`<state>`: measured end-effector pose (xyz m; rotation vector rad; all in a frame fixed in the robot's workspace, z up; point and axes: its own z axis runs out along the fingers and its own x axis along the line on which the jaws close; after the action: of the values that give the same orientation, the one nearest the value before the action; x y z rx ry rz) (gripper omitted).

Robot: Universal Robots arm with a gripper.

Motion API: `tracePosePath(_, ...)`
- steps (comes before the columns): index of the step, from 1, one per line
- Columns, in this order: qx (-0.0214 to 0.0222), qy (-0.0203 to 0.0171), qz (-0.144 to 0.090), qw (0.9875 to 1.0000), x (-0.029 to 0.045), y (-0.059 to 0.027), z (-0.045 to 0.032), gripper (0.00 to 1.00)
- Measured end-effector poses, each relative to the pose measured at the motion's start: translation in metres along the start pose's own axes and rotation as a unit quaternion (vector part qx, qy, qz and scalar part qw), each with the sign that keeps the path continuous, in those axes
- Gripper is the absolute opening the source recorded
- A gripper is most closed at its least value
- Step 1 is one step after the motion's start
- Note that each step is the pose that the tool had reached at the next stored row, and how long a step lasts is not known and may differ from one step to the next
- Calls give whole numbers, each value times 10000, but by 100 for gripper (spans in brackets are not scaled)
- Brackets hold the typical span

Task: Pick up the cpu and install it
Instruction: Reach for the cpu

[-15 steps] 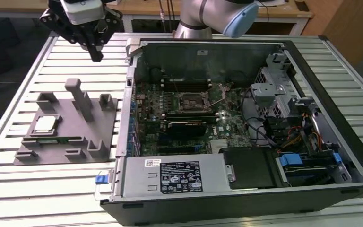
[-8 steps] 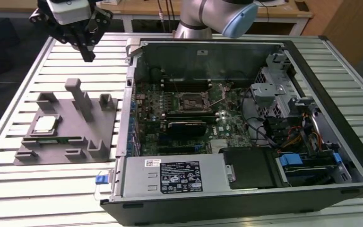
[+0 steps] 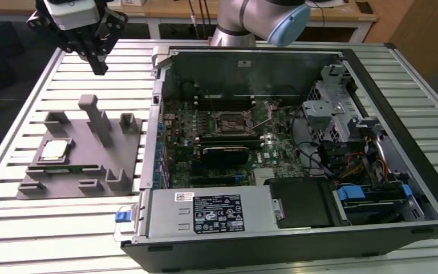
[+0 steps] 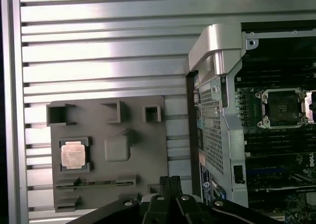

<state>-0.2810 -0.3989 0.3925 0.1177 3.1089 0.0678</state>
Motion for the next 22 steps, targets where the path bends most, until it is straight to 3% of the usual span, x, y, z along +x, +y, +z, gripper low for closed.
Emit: tracePosePath(22,0,0,0,10000,180,-16,89,11)
